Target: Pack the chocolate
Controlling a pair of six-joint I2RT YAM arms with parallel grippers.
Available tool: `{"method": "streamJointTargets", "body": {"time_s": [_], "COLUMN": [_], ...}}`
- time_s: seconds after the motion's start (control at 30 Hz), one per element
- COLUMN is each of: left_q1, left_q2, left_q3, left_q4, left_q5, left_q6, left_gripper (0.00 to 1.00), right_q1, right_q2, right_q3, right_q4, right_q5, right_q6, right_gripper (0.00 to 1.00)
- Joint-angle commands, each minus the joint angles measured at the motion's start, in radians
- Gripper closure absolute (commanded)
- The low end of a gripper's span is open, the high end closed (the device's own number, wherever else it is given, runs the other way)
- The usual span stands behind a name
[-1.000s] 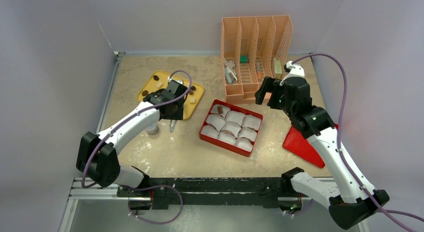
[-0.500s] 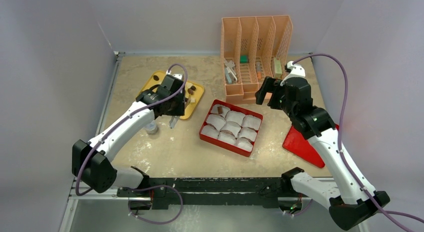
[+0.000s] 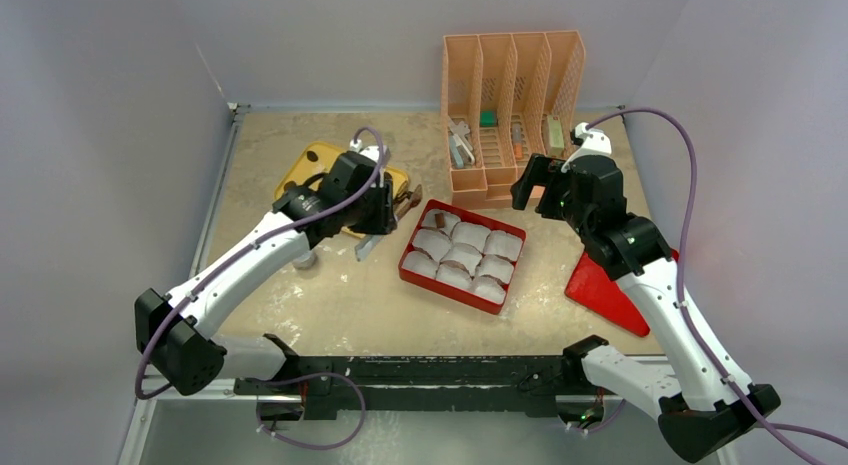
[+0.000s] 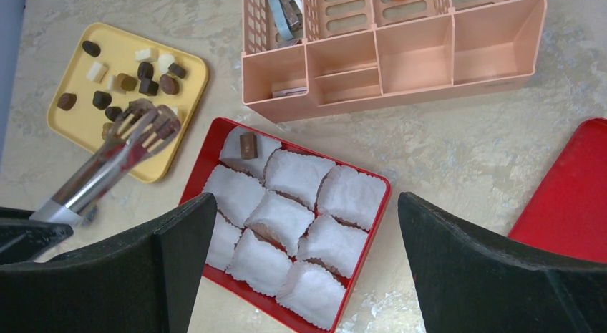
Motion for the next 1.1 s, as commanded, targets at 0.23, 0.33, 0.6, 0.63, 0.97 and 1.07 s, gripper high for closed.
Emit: {"method": "streamJointTargets", "body": {"time_s": [0.23, 0.33, 0.6, 0.63, 0.97, 1.07], "left_q1": [-0.137, -0.155, -0.209, -0.214, -0.243, -0.245], "left_q2": [0.046, 0.069, 0.118, 0.124, 0.188, 0.200], "left_q3": [0.031, 0.031, 0.012, 0.008, -0.007, -0.009], "left_q4": [0.191, 0.208, 0.259, 0.265, 0.300, 0.303], "left_q5": [0.050, 0.051, 0.051, 0.061, 0.082, 0.081], "left_q6": [-0.074, -0.079, -0.101, -0.104, -0.104, -0.103], "left_gripper": [0.83, 0.82, 0.82, 0.82, 0.80, 0.79], "right_q1": [-0.003, -0.003, -0.003, -0.003, -0.003, -0.003], "right_q2": [-0.023, -0.023, -0.020, -0.020, -0.019, -0.019], "right_q3": [0.007, 0.005, -0.003, -0.005, -0.008, -0.010], "right_q4": [-0.004, -0.003, 0.001, 0.002, 0.002, 0.002], "right_q5": [0.016, 0.020, 0.022, 0.023, 0.029, 0.030], "right_q6": [-0.005, -0.005, -0.006, -0.008, -0.011, -0.012], "right_gripper": [0.01, 0.01, 0.01, 0.01, 0.01, 0.01]}}
